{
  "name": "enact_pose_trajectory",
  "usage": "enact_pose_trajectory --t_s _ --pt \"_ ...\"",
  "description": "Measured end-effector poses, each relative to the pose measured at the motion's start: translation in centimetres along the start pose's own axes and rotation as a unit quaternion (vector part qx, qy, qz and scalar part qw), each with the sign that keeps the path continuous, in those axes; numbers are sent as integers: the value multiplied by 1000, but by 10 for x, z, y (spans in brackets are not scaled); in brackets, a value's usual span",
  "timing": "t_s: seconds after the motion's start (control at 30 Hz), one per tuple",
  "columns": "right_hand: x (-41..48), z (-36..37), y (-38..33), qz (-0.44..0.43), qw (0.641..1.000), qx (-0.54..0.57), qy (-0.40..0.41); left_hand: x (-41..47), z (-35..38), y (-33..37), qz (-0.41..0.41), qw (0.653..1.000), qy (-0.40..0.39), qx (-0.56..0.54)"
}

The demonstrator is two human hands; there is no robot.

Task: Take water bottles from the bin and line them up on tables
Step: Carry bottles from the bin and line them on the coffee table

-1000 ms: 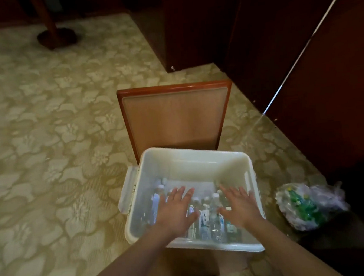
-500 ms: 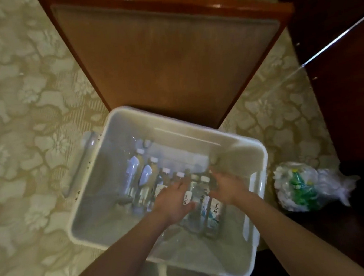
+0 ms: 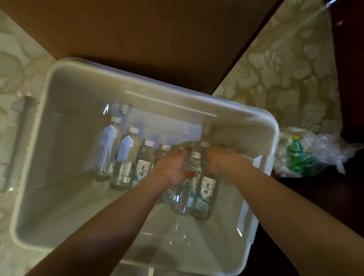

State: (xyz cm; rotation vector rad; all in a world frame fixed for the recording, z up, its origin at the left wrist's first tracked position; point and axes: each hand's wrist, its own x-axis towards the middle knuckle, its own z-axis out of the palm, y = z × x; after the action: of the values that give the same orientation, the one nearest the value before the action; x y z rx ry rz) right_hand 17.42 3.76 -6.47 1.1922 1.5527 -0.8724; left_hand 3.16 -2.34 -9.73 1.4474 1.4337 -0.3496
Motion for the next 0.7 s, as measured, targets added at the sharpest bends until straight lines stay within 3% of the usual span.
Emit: enact_pose_trajectory --t_s 0.4,0.57,0.7 --pt "4 5 -7 -6 1000 11 -16 11 5 2 29 999 9 -29" --pt "-8 6 -16 -17 994 104 8 -13 9 -17 32 970 31 -240" --pt "-10 19 -21 -9 961 273 47 -29 15 -41 18 930 56 -364"
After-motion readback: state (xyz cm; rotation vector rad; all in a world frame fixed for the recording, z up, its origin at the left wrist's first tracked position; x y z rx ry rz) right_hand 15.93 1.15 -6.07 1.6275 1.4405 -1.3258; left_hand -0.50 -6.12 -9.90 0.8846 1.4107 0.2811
